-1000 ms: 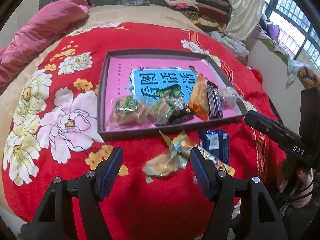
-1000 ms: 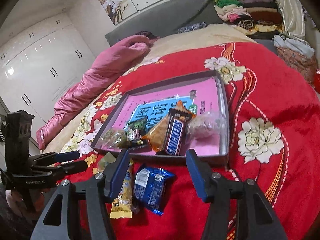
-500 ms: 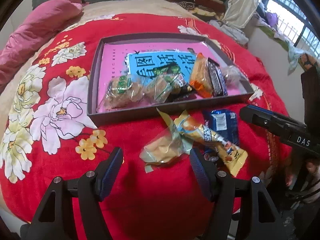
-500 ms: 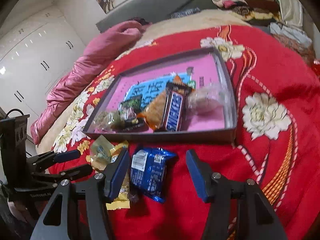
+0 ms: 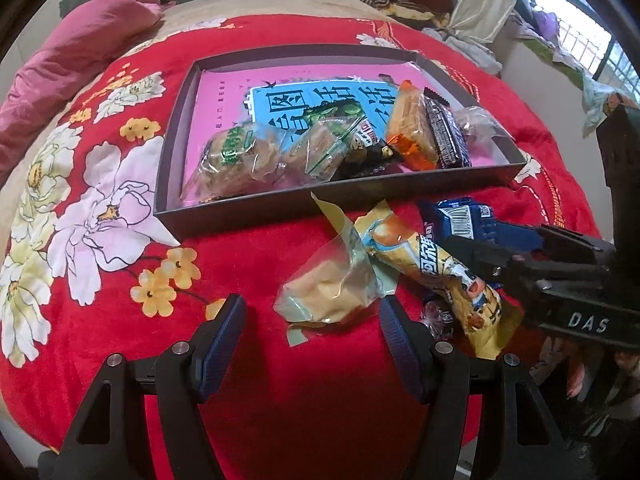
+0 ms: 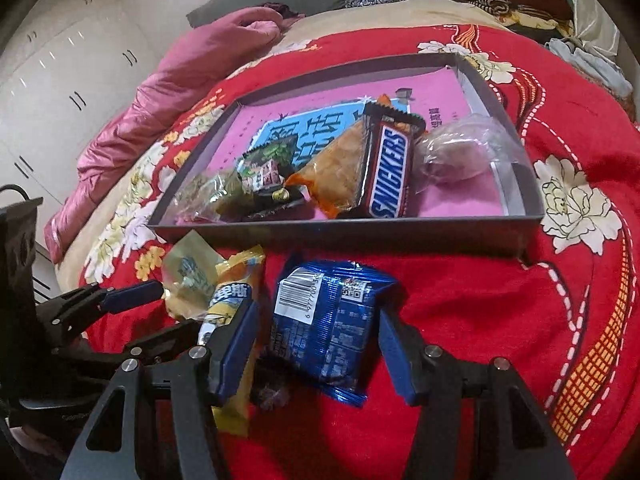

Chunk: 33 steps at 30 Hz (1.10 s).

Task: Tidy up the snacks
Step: 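Grasp the clear cake bag with the left tool while the right tool grasps the blue biscuit pack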

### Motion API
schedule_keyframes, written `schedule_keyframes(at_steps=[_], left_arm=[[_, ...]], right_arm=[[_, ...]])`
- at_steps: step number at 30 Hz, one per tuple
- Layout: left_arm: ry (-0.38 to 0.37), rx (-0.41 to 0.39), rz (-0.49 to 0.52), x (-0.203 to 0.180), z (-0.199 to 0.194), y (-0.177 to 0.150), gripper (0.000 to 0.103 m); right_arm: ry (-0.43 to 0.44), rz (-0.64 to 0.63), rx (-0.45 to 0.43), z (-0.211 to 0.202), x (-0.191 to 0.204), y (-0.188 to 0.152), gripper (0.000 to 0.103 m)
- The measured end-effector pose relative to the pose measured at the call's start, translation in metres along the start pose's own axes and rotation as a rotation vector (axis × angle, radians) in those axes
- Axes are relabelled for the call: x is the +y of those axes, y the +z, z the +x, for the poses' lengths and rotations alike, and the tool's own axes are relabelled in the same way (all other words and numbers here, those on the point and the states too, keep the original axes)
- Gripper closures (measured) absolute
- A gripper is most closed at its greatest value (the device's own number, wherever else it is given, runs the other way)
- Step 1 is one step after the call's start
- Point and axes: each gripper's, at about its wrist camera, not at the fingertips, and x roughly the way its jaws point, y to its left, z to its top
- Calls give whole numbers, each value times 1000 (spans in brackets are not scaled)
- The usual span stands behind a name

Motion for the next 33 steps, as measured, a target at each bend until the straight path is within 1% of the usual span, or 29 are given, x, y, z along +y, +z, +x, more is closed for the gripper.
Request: schedule_keyframes(at_steps=[6, 9, 11, 15, 17, 19, 20, 21, 24, 26, 29, 33], left_arm=[[-9, 7, -8, 0, 10, 3, 32], [-17, 9, -4, -2, 13, 3, 32], [-24, 9, -10, -2, 15, 5, 32], [-35, 19, -29, -4, 21, 7, 33], [-37, 24, -28, -7, 23, 7, 40], [-28, 27, -19, -11, 24, 6, 44], [-22, 26, -16, -13, 25, 6, 47], [-16, 23, -12, -13, 25, 6, 47], [-35, 17, -20, -11, 22, 5, 51], [-50, 13, -24, -9, 18, 4, 57], [-76, 1, -48, -5, 9, 3, 58], [-78, -31, -77, 4, -7, 7, 60]], right_arm=[[-46, -28, -6, 9, 6, 1, 44], [-82, -73, 3, 14, 11, 0, 49], [-86, -93, 2, 14, 12, 0, 53], [-68, -91, 3, 10, 8, 2, 54], [-50, -66, 0, 5, 2, 3, 54], [-35, -47, -7, 1, -2, 4, 54], [-27, -36, -17, -4, -5, 5, 54], [-24, -27, -31, -8, -7, 7, 54], [11, -1, -79, -24, -12, 9, 54], [29, 3, -119, -36, -14, 12, 54], [39, 4, -176, -49, -15, 16, 54], [55, 22, -211, -55, -21, 20, 54]])
